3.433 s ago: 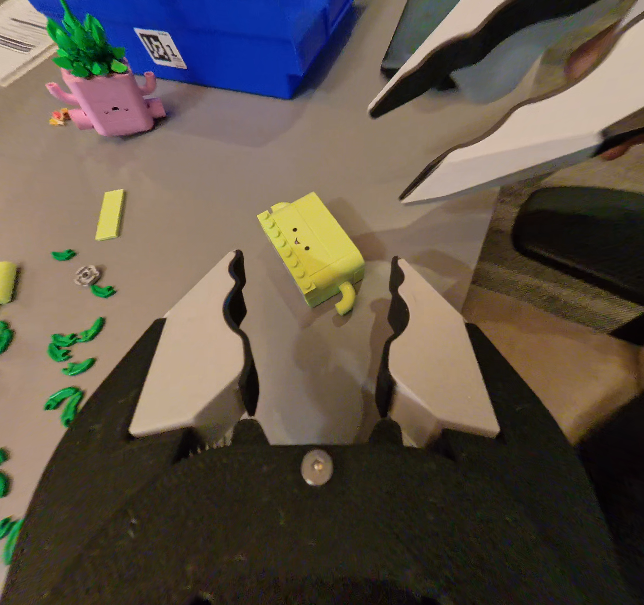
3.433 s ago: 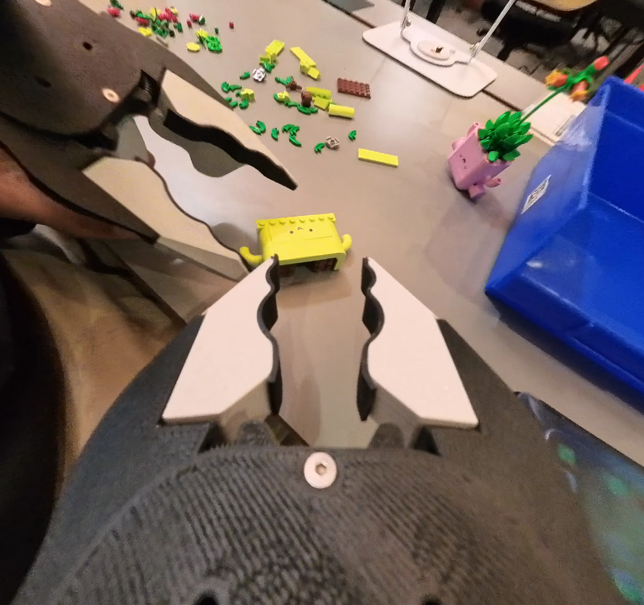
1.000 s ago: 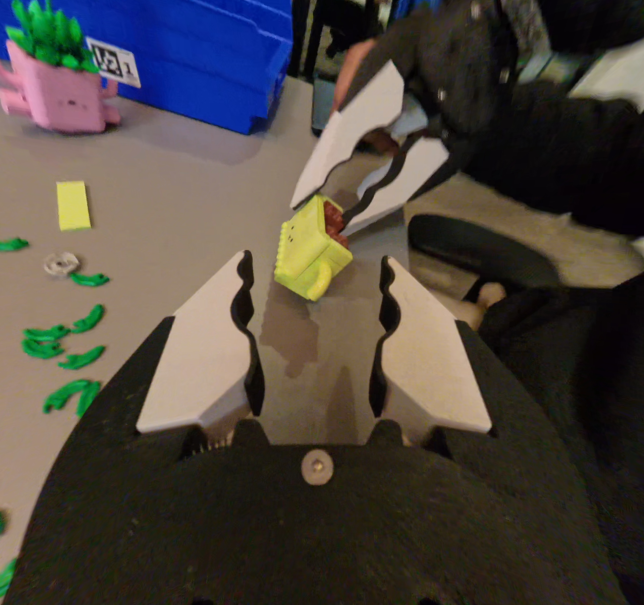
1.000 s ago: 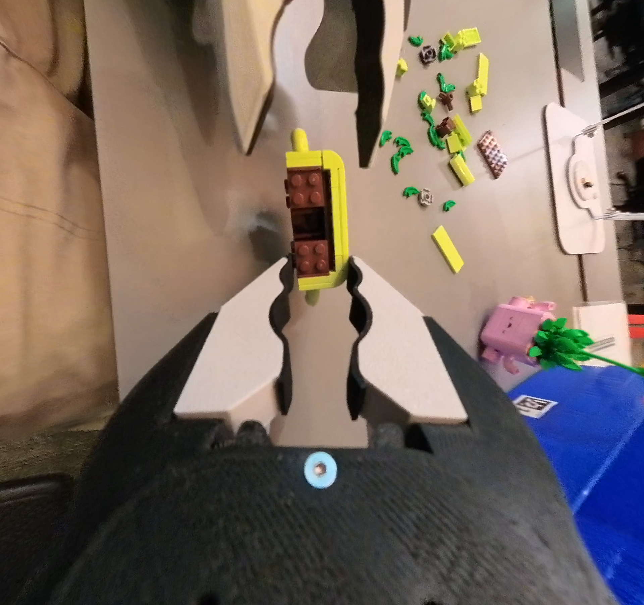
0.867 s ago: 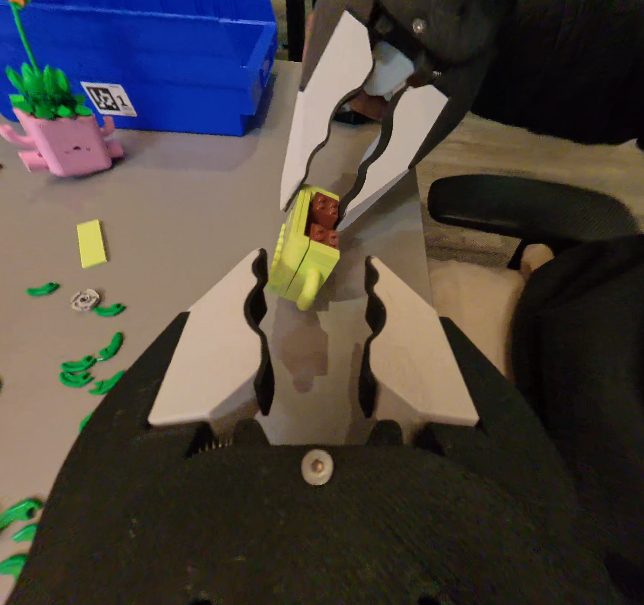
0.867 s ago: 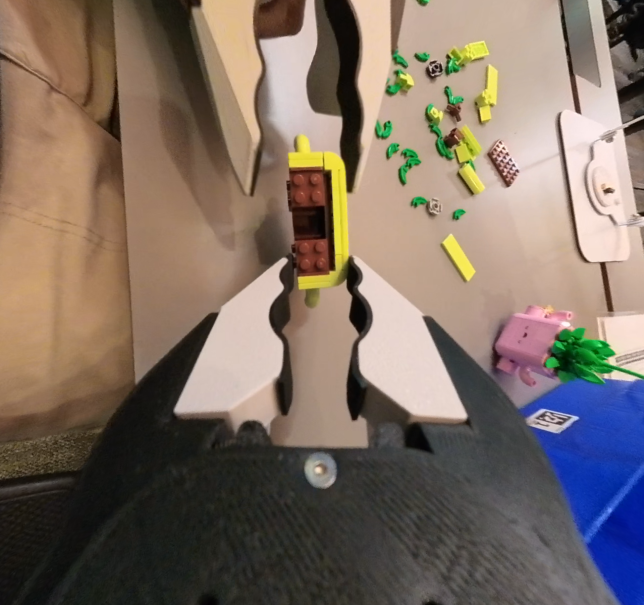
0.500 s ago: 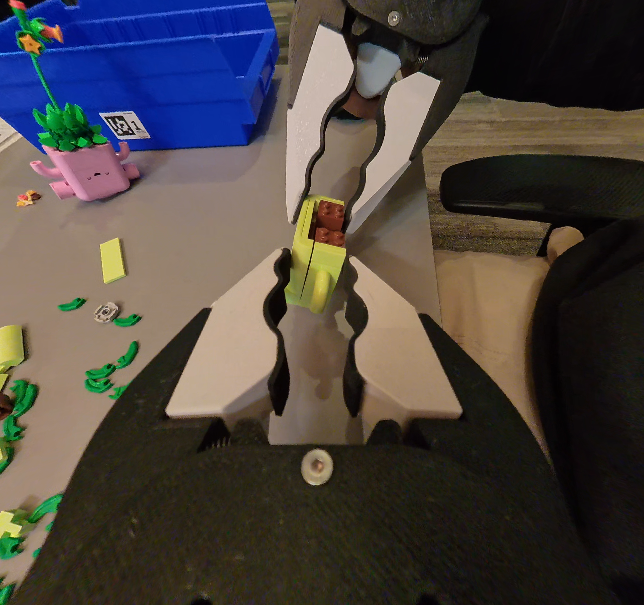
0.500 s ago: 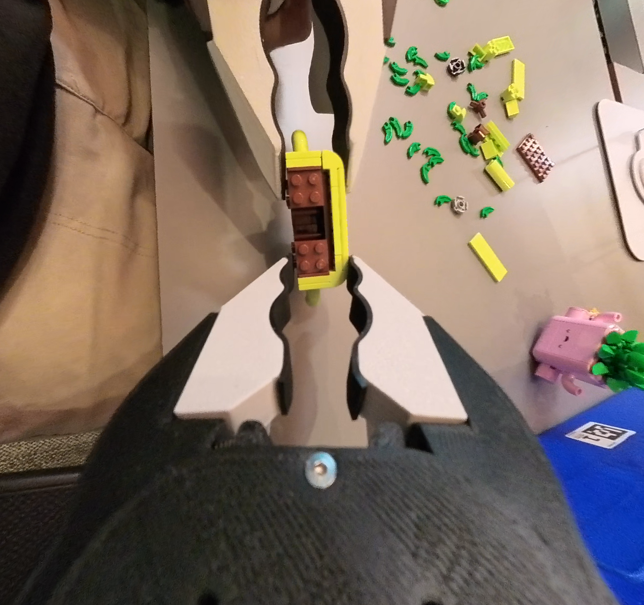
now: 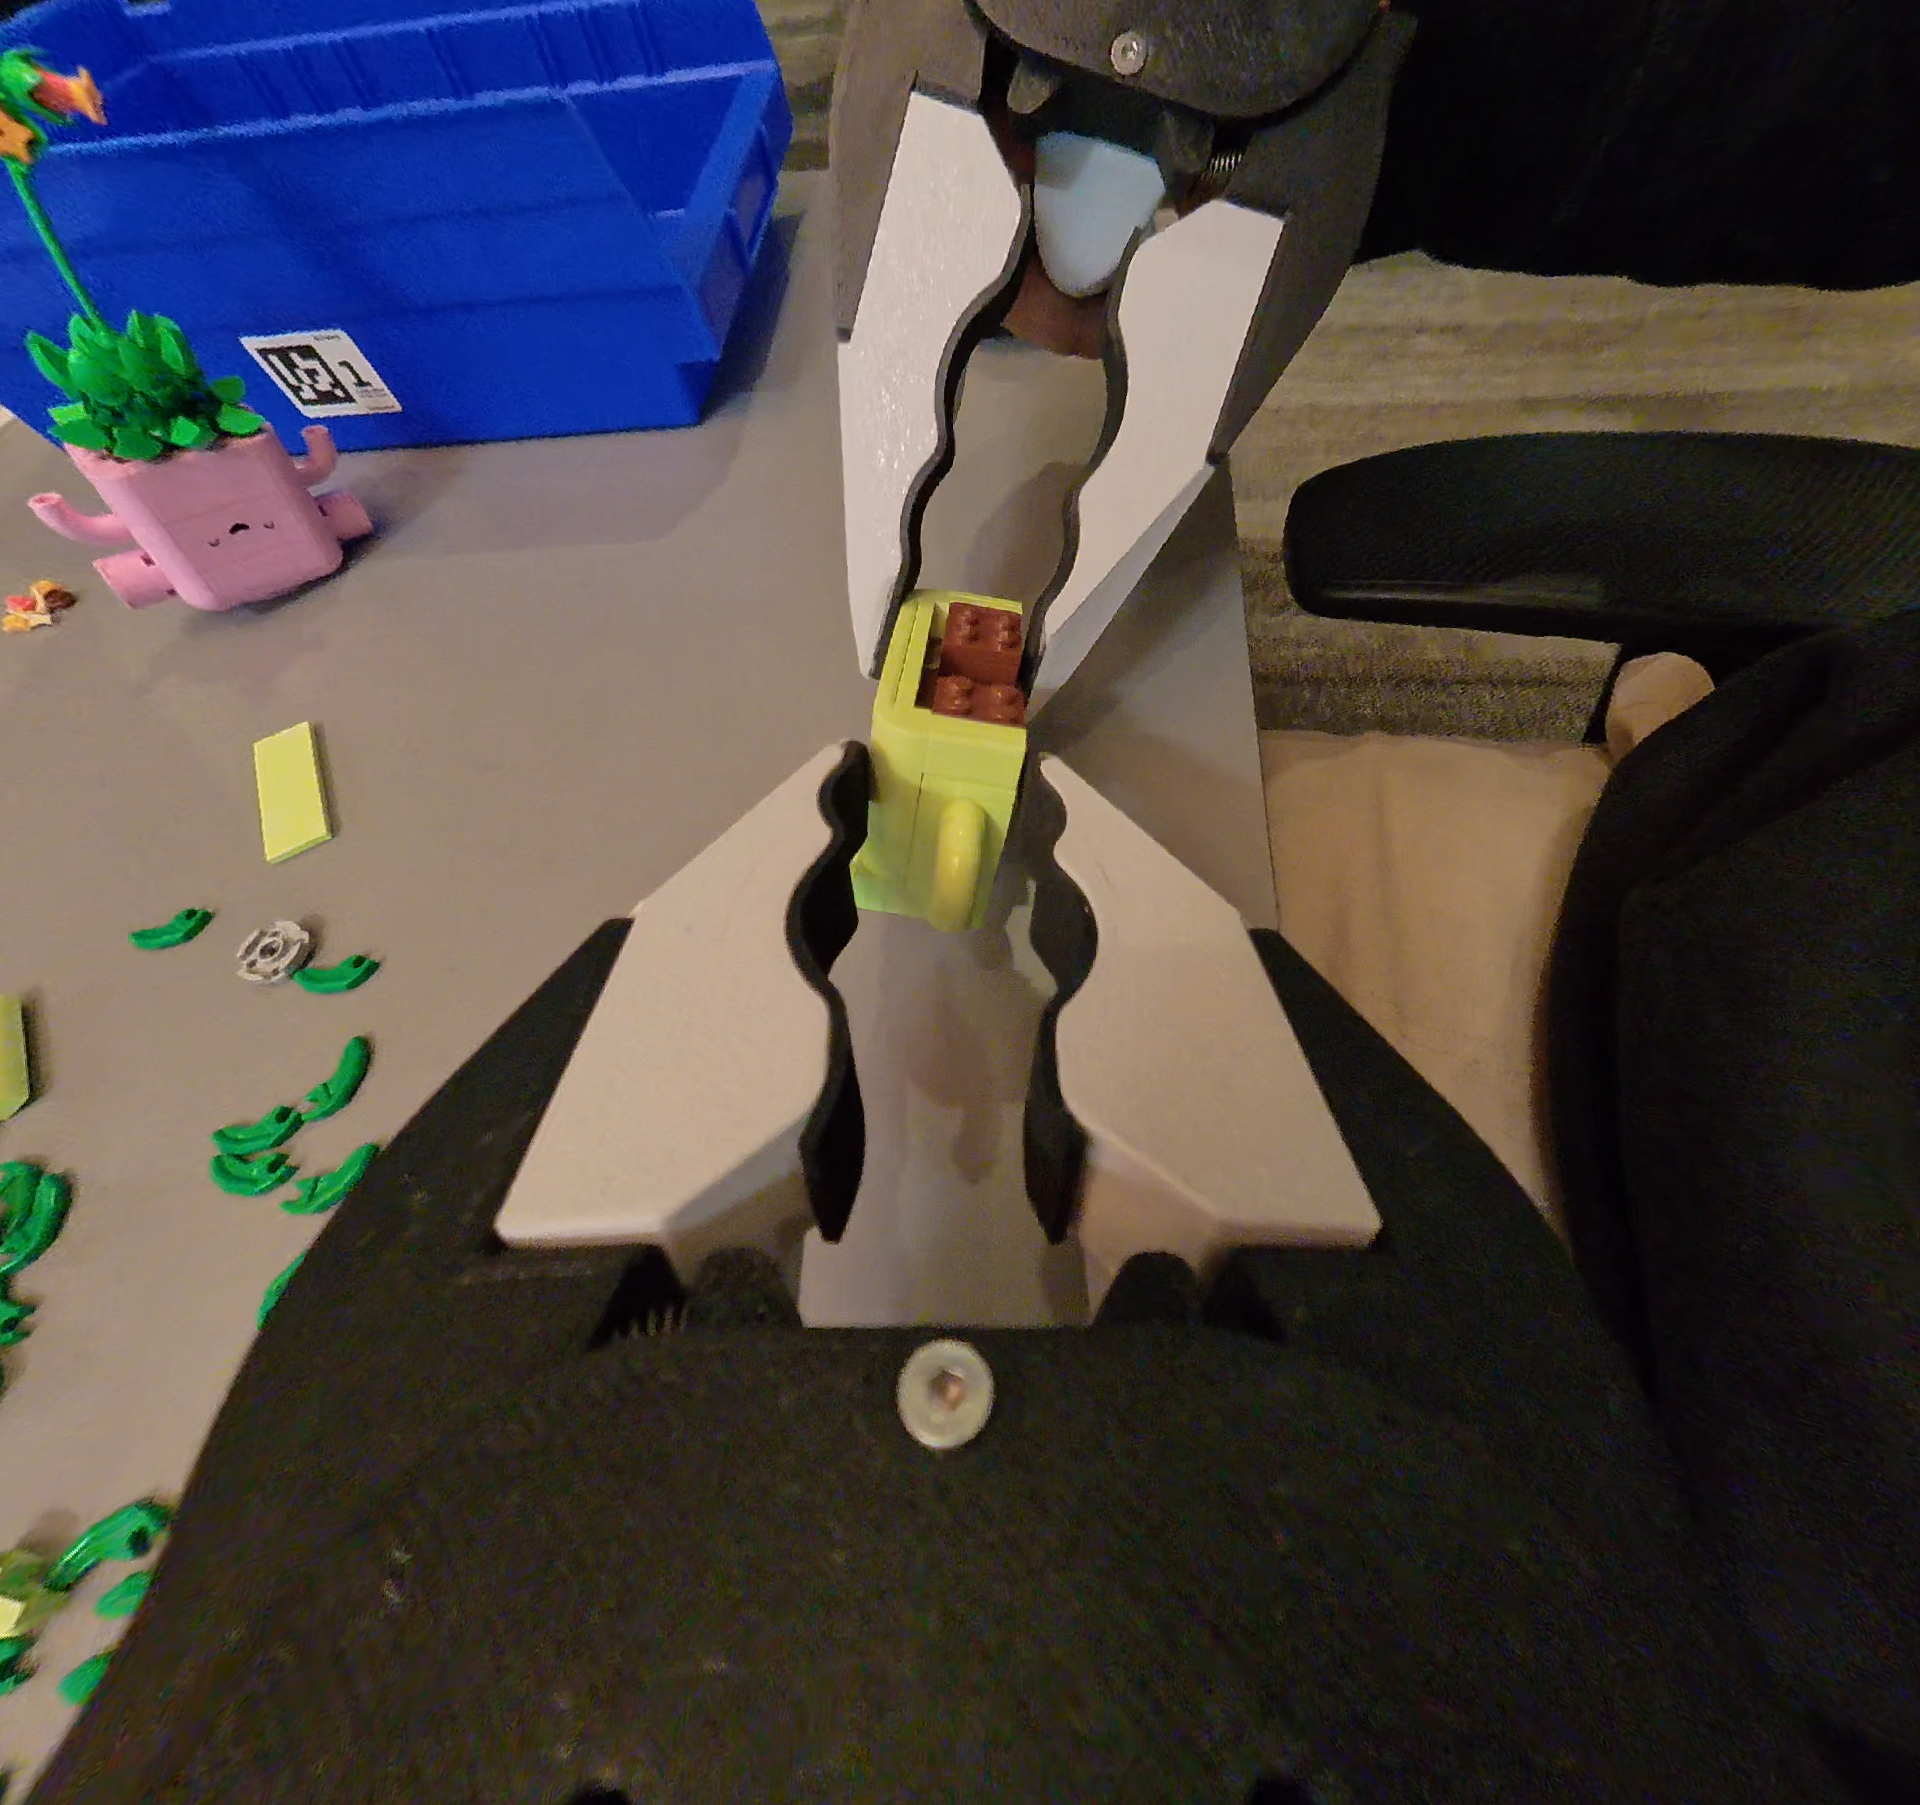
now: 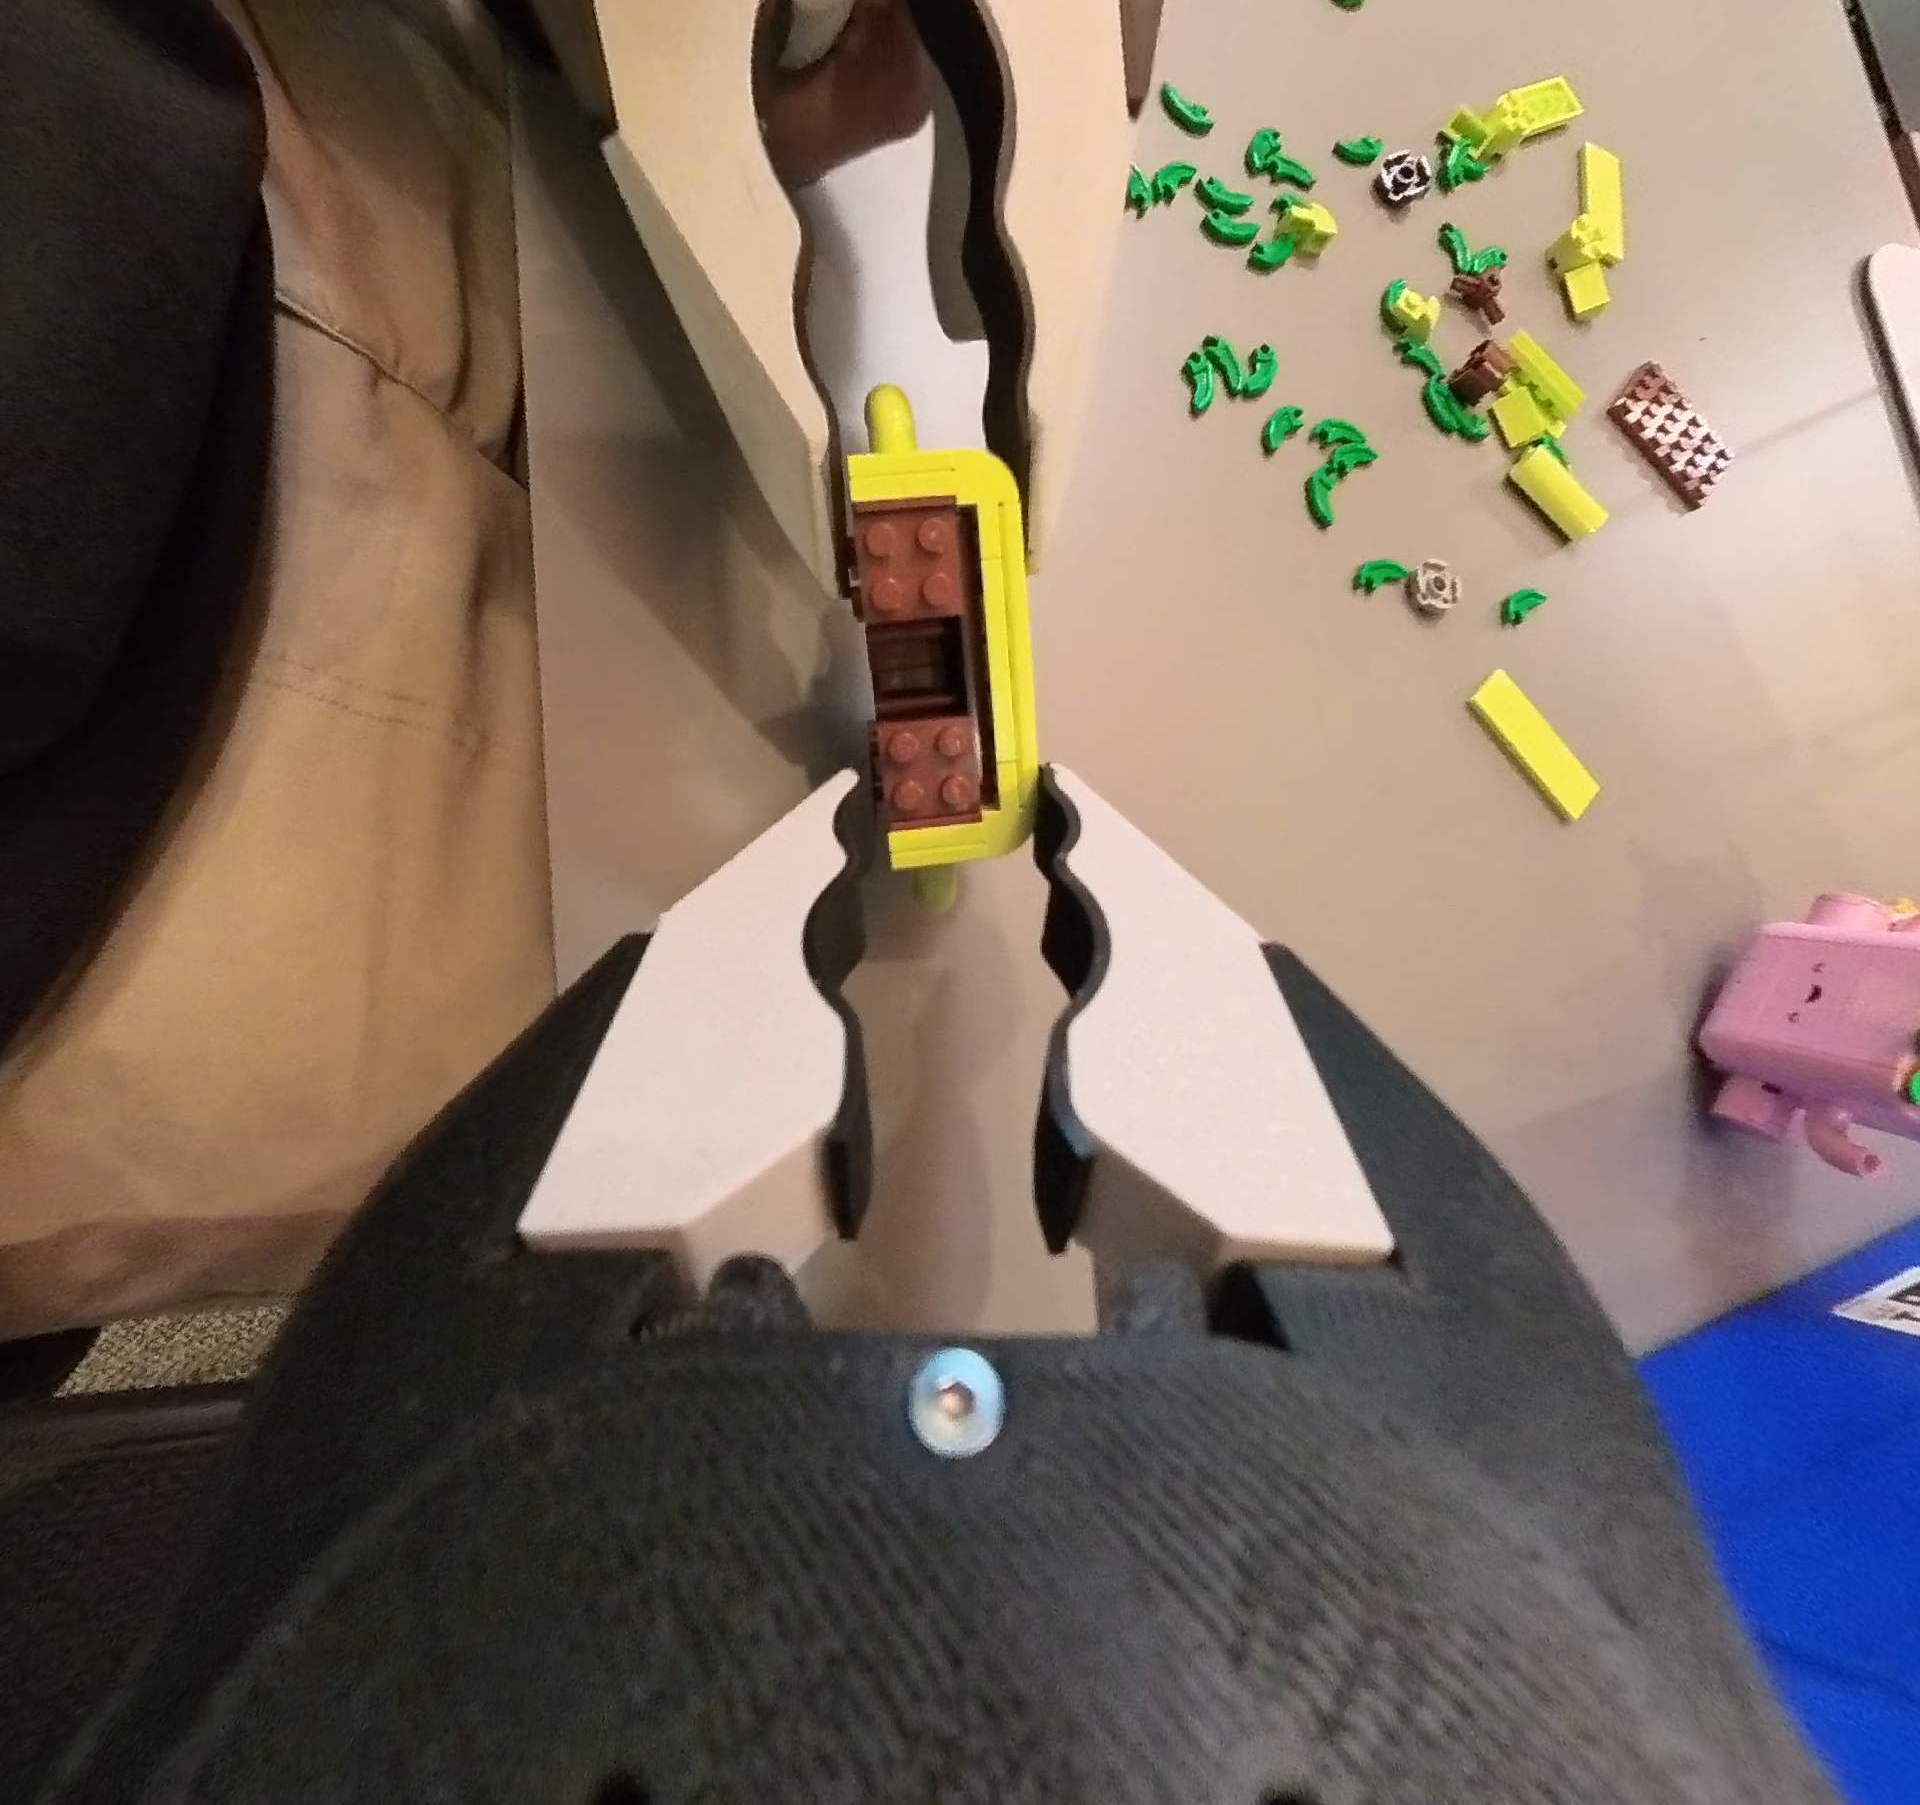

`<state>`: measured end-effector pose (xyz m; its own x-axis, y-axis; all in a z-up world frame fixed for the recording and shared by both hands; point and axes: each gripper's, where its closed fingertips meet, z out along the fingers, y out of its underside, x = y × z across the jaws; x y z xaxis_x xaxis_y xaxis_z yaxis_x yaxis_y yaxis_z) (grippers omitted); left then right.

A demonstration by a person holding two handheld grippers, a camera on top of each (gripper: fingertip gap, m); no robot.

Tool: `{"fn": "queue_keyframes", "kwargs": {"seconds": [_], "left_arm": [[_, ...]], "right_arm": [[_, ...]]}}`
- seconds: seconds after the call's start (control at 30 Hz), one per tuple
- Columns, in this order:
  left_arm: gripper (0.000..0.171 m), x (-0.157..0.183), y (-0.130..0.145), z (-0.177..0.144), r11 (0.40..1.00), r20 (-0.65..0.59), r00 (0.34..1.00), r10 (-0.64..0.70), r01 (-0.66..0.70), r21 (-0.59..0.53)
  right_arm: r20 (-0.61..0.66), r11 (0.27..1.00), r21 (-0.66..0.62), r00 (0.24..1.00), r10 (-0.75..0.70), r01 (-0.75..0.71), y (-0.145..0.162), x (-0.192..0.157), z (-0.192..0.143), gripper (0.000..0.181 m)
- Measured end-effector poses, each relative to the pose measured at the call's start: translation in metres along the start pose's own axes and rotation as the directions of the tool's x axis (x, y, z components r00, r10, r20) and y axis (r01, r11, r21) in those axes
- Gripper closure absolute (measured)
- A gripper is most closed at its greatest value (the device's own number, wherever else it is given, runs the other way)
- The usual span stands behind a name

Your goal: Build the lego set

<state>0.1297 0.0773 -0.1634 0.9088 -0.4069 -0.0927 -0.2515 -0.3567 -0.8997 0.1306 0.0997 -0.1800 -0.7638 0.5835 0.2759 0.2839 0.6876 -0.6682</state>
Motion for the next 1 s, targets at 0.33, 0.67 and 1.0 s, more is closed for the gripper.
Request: {"fn": "queue_keyframes", "kwargs": {"seconds": [0.33,0.67,1.0], "left_arm": [[0.136,0.019,-0.005,-0.009,1.000,-0.141,0.990,-0.015,0.016,0.011],[0.131,0.026,-0.006,-0.021,0.993,-0.259,0.960,-0.108,0.115,0.011],[0.147,0.043,-0.015,-0.025,0.983,-0.348,0.927,-0.140,0.174,0.067]], "right_arm": [[0.106,0.993,0.087,0.992,0.067,-0.077,-0.009,-0.015,-0.008,0.152],[0.251,0.961,0.197,0.958,0.141,-0.193,-0.023,-0.033,-0.023,0.153],[0.384,0.878,0.333,0.900,0.206,-0.343,-0.042,-0.041,-0.039,0.154]]}}
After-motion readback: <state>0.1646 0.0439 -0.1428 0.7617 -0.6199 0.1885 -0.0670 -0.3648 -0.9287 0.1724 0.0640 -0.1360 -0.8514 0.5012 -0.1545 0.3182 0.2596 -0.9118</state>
